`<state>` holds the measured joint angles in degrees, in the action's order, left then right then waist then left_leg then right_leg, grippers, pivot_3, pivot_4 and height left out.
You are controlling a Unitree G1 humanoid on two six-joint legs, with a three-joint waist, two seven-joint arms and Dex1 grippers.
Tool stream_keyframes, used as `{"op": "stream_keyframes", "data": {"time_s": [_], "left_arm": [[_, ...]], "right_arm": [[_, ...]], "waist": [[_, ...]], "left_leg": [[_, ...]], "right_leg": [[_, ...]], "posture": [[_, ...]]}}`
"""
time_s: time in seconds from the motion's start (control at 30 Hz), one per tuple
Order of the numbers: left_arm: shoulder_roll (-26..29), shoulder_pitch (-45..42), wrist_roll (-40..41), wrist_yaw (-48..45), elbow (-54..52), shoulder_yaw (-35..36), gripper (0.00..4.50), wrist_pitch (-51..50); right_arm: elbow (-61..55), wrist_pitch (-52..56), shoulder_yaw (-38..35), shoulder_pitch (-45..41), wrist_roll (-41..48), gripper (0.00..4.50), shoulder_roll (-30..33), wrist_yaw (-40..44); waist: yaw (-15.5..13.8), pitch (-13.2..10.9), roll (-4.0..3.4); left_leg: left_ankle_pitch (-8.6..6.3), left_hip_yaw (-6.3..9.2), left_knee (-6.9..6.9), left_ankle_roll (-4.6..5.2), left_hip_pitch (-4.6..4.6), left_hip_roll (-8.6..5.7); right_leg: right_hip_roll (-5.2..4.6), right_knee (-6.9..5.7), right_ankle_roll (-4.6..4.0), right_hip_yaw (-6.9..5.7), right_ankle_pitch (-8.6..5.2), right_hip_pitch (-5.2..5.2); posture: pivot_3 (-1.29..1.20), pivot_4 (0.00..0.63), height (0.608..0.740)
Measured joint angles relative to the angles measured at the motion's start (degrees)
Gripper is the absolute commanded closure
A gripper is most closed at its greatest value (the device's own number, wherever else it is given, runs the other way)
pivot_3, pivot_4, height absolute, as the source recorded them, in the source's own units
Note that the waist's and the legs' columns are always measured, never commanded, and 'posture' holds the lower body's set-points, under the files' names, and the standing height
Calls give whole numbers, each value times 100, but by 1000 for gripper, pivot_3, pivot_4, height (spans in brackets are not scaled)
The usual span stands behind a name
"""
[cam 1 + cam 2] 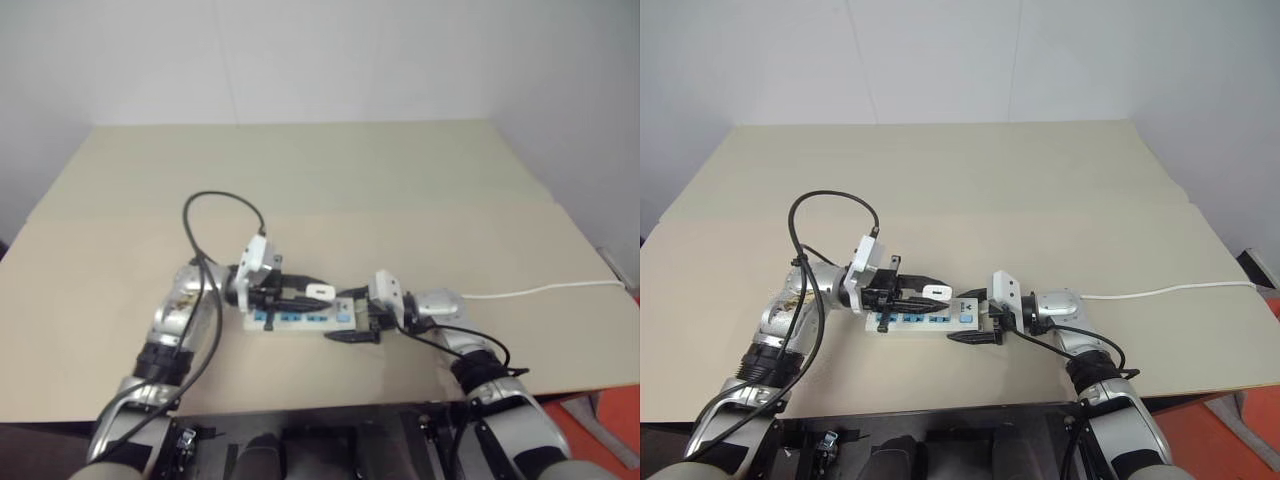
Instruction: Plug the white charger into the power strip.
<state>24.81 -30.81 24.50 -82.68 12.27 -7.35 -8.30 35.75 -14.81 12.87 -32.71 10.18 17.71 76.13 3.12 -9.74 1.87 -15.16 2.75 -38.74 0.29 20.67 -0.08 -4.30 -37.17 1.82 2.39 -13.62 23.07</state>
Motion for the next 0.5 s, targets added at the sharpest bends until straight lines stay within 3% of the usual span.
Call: {"op": "stream_keyframes", "data": {"time_s": [0.5], "left_arm": [[74,152,-55,54,109,5,3476,62]], "right_arm": [[-18,21,-10,13,0,1058,5,-5]], "waist": [[-8,0,0]], "left_leg": [[0,0,1,0,-1,1]], "right_leg": [[0,2,0,0,0,-1]], "posture": [[0,150,740]]}}
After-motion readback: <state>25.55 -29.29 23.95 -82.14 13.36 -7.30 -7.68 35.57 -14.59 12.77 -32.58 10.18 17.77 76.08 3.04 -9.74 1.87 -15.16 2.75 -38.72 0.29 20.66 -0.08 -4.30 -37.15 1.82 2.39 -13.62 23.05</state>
